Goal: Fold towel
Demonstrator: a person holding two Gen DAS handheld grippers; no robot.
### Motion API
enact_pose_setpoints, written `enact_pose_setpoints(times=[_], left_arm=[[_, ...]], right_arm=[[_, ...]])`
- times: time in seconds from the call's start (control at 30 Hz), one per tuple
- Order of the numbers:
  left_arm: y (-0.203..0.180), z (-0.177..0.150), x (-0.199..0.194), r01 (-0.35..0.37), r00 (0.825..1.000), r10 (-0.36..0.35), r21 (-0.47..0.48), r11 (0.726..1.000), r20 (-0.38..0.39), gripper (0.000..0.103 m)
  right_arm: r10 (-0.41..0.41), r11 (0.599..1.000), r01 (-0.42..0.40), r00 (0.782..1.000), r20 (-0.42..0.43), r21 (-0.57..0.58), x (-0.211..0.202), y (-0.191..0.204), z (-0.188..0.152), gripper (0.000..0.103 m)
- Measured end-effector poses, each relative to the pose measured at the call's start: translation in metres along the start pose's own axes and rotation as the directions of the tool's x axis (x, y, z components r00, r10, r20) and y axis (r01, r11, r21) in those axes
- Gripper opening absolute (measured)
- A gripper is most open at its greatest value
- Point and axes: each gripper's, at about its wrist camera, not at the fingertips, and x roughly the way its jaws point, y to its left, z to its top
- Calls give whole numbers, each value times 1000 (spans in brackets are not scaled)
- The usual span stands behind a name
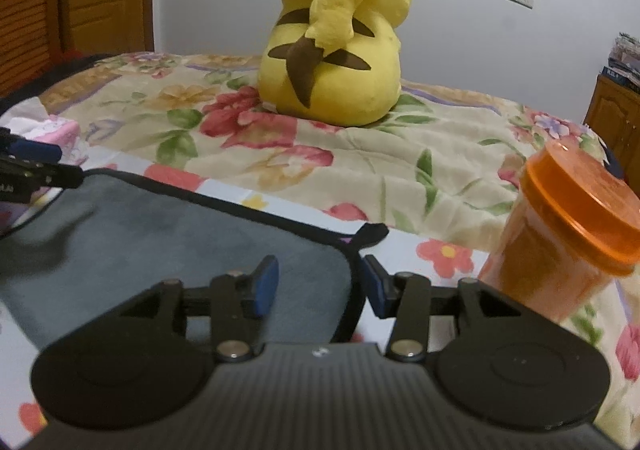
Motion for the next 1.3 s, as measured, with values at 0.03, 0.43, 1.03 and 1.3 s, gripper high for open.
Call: enact_pose_setpoints(times=[0.03,0.43,1.03,1.3], left_arm=[[-1,-2,-4,7,1000,-7,-2,1000,0,65],[-22,-27,-40,32,999,-32,15,999,-22,81],[-38,-45,-94,32,999,-31,23,999,-14,97],[-42,-52,-126,23,1000,-23,8,1000,2,103]], right_arm=[[4,1000,-4,1000,3,7,-3,1,-1,48],[48,998,-49,999,15,43,-36,23,-13,71],[46,995,-48,999,27,88,-80,32,-27,91],[23,993,-26,999,22,112,-107,33,-37,101]])
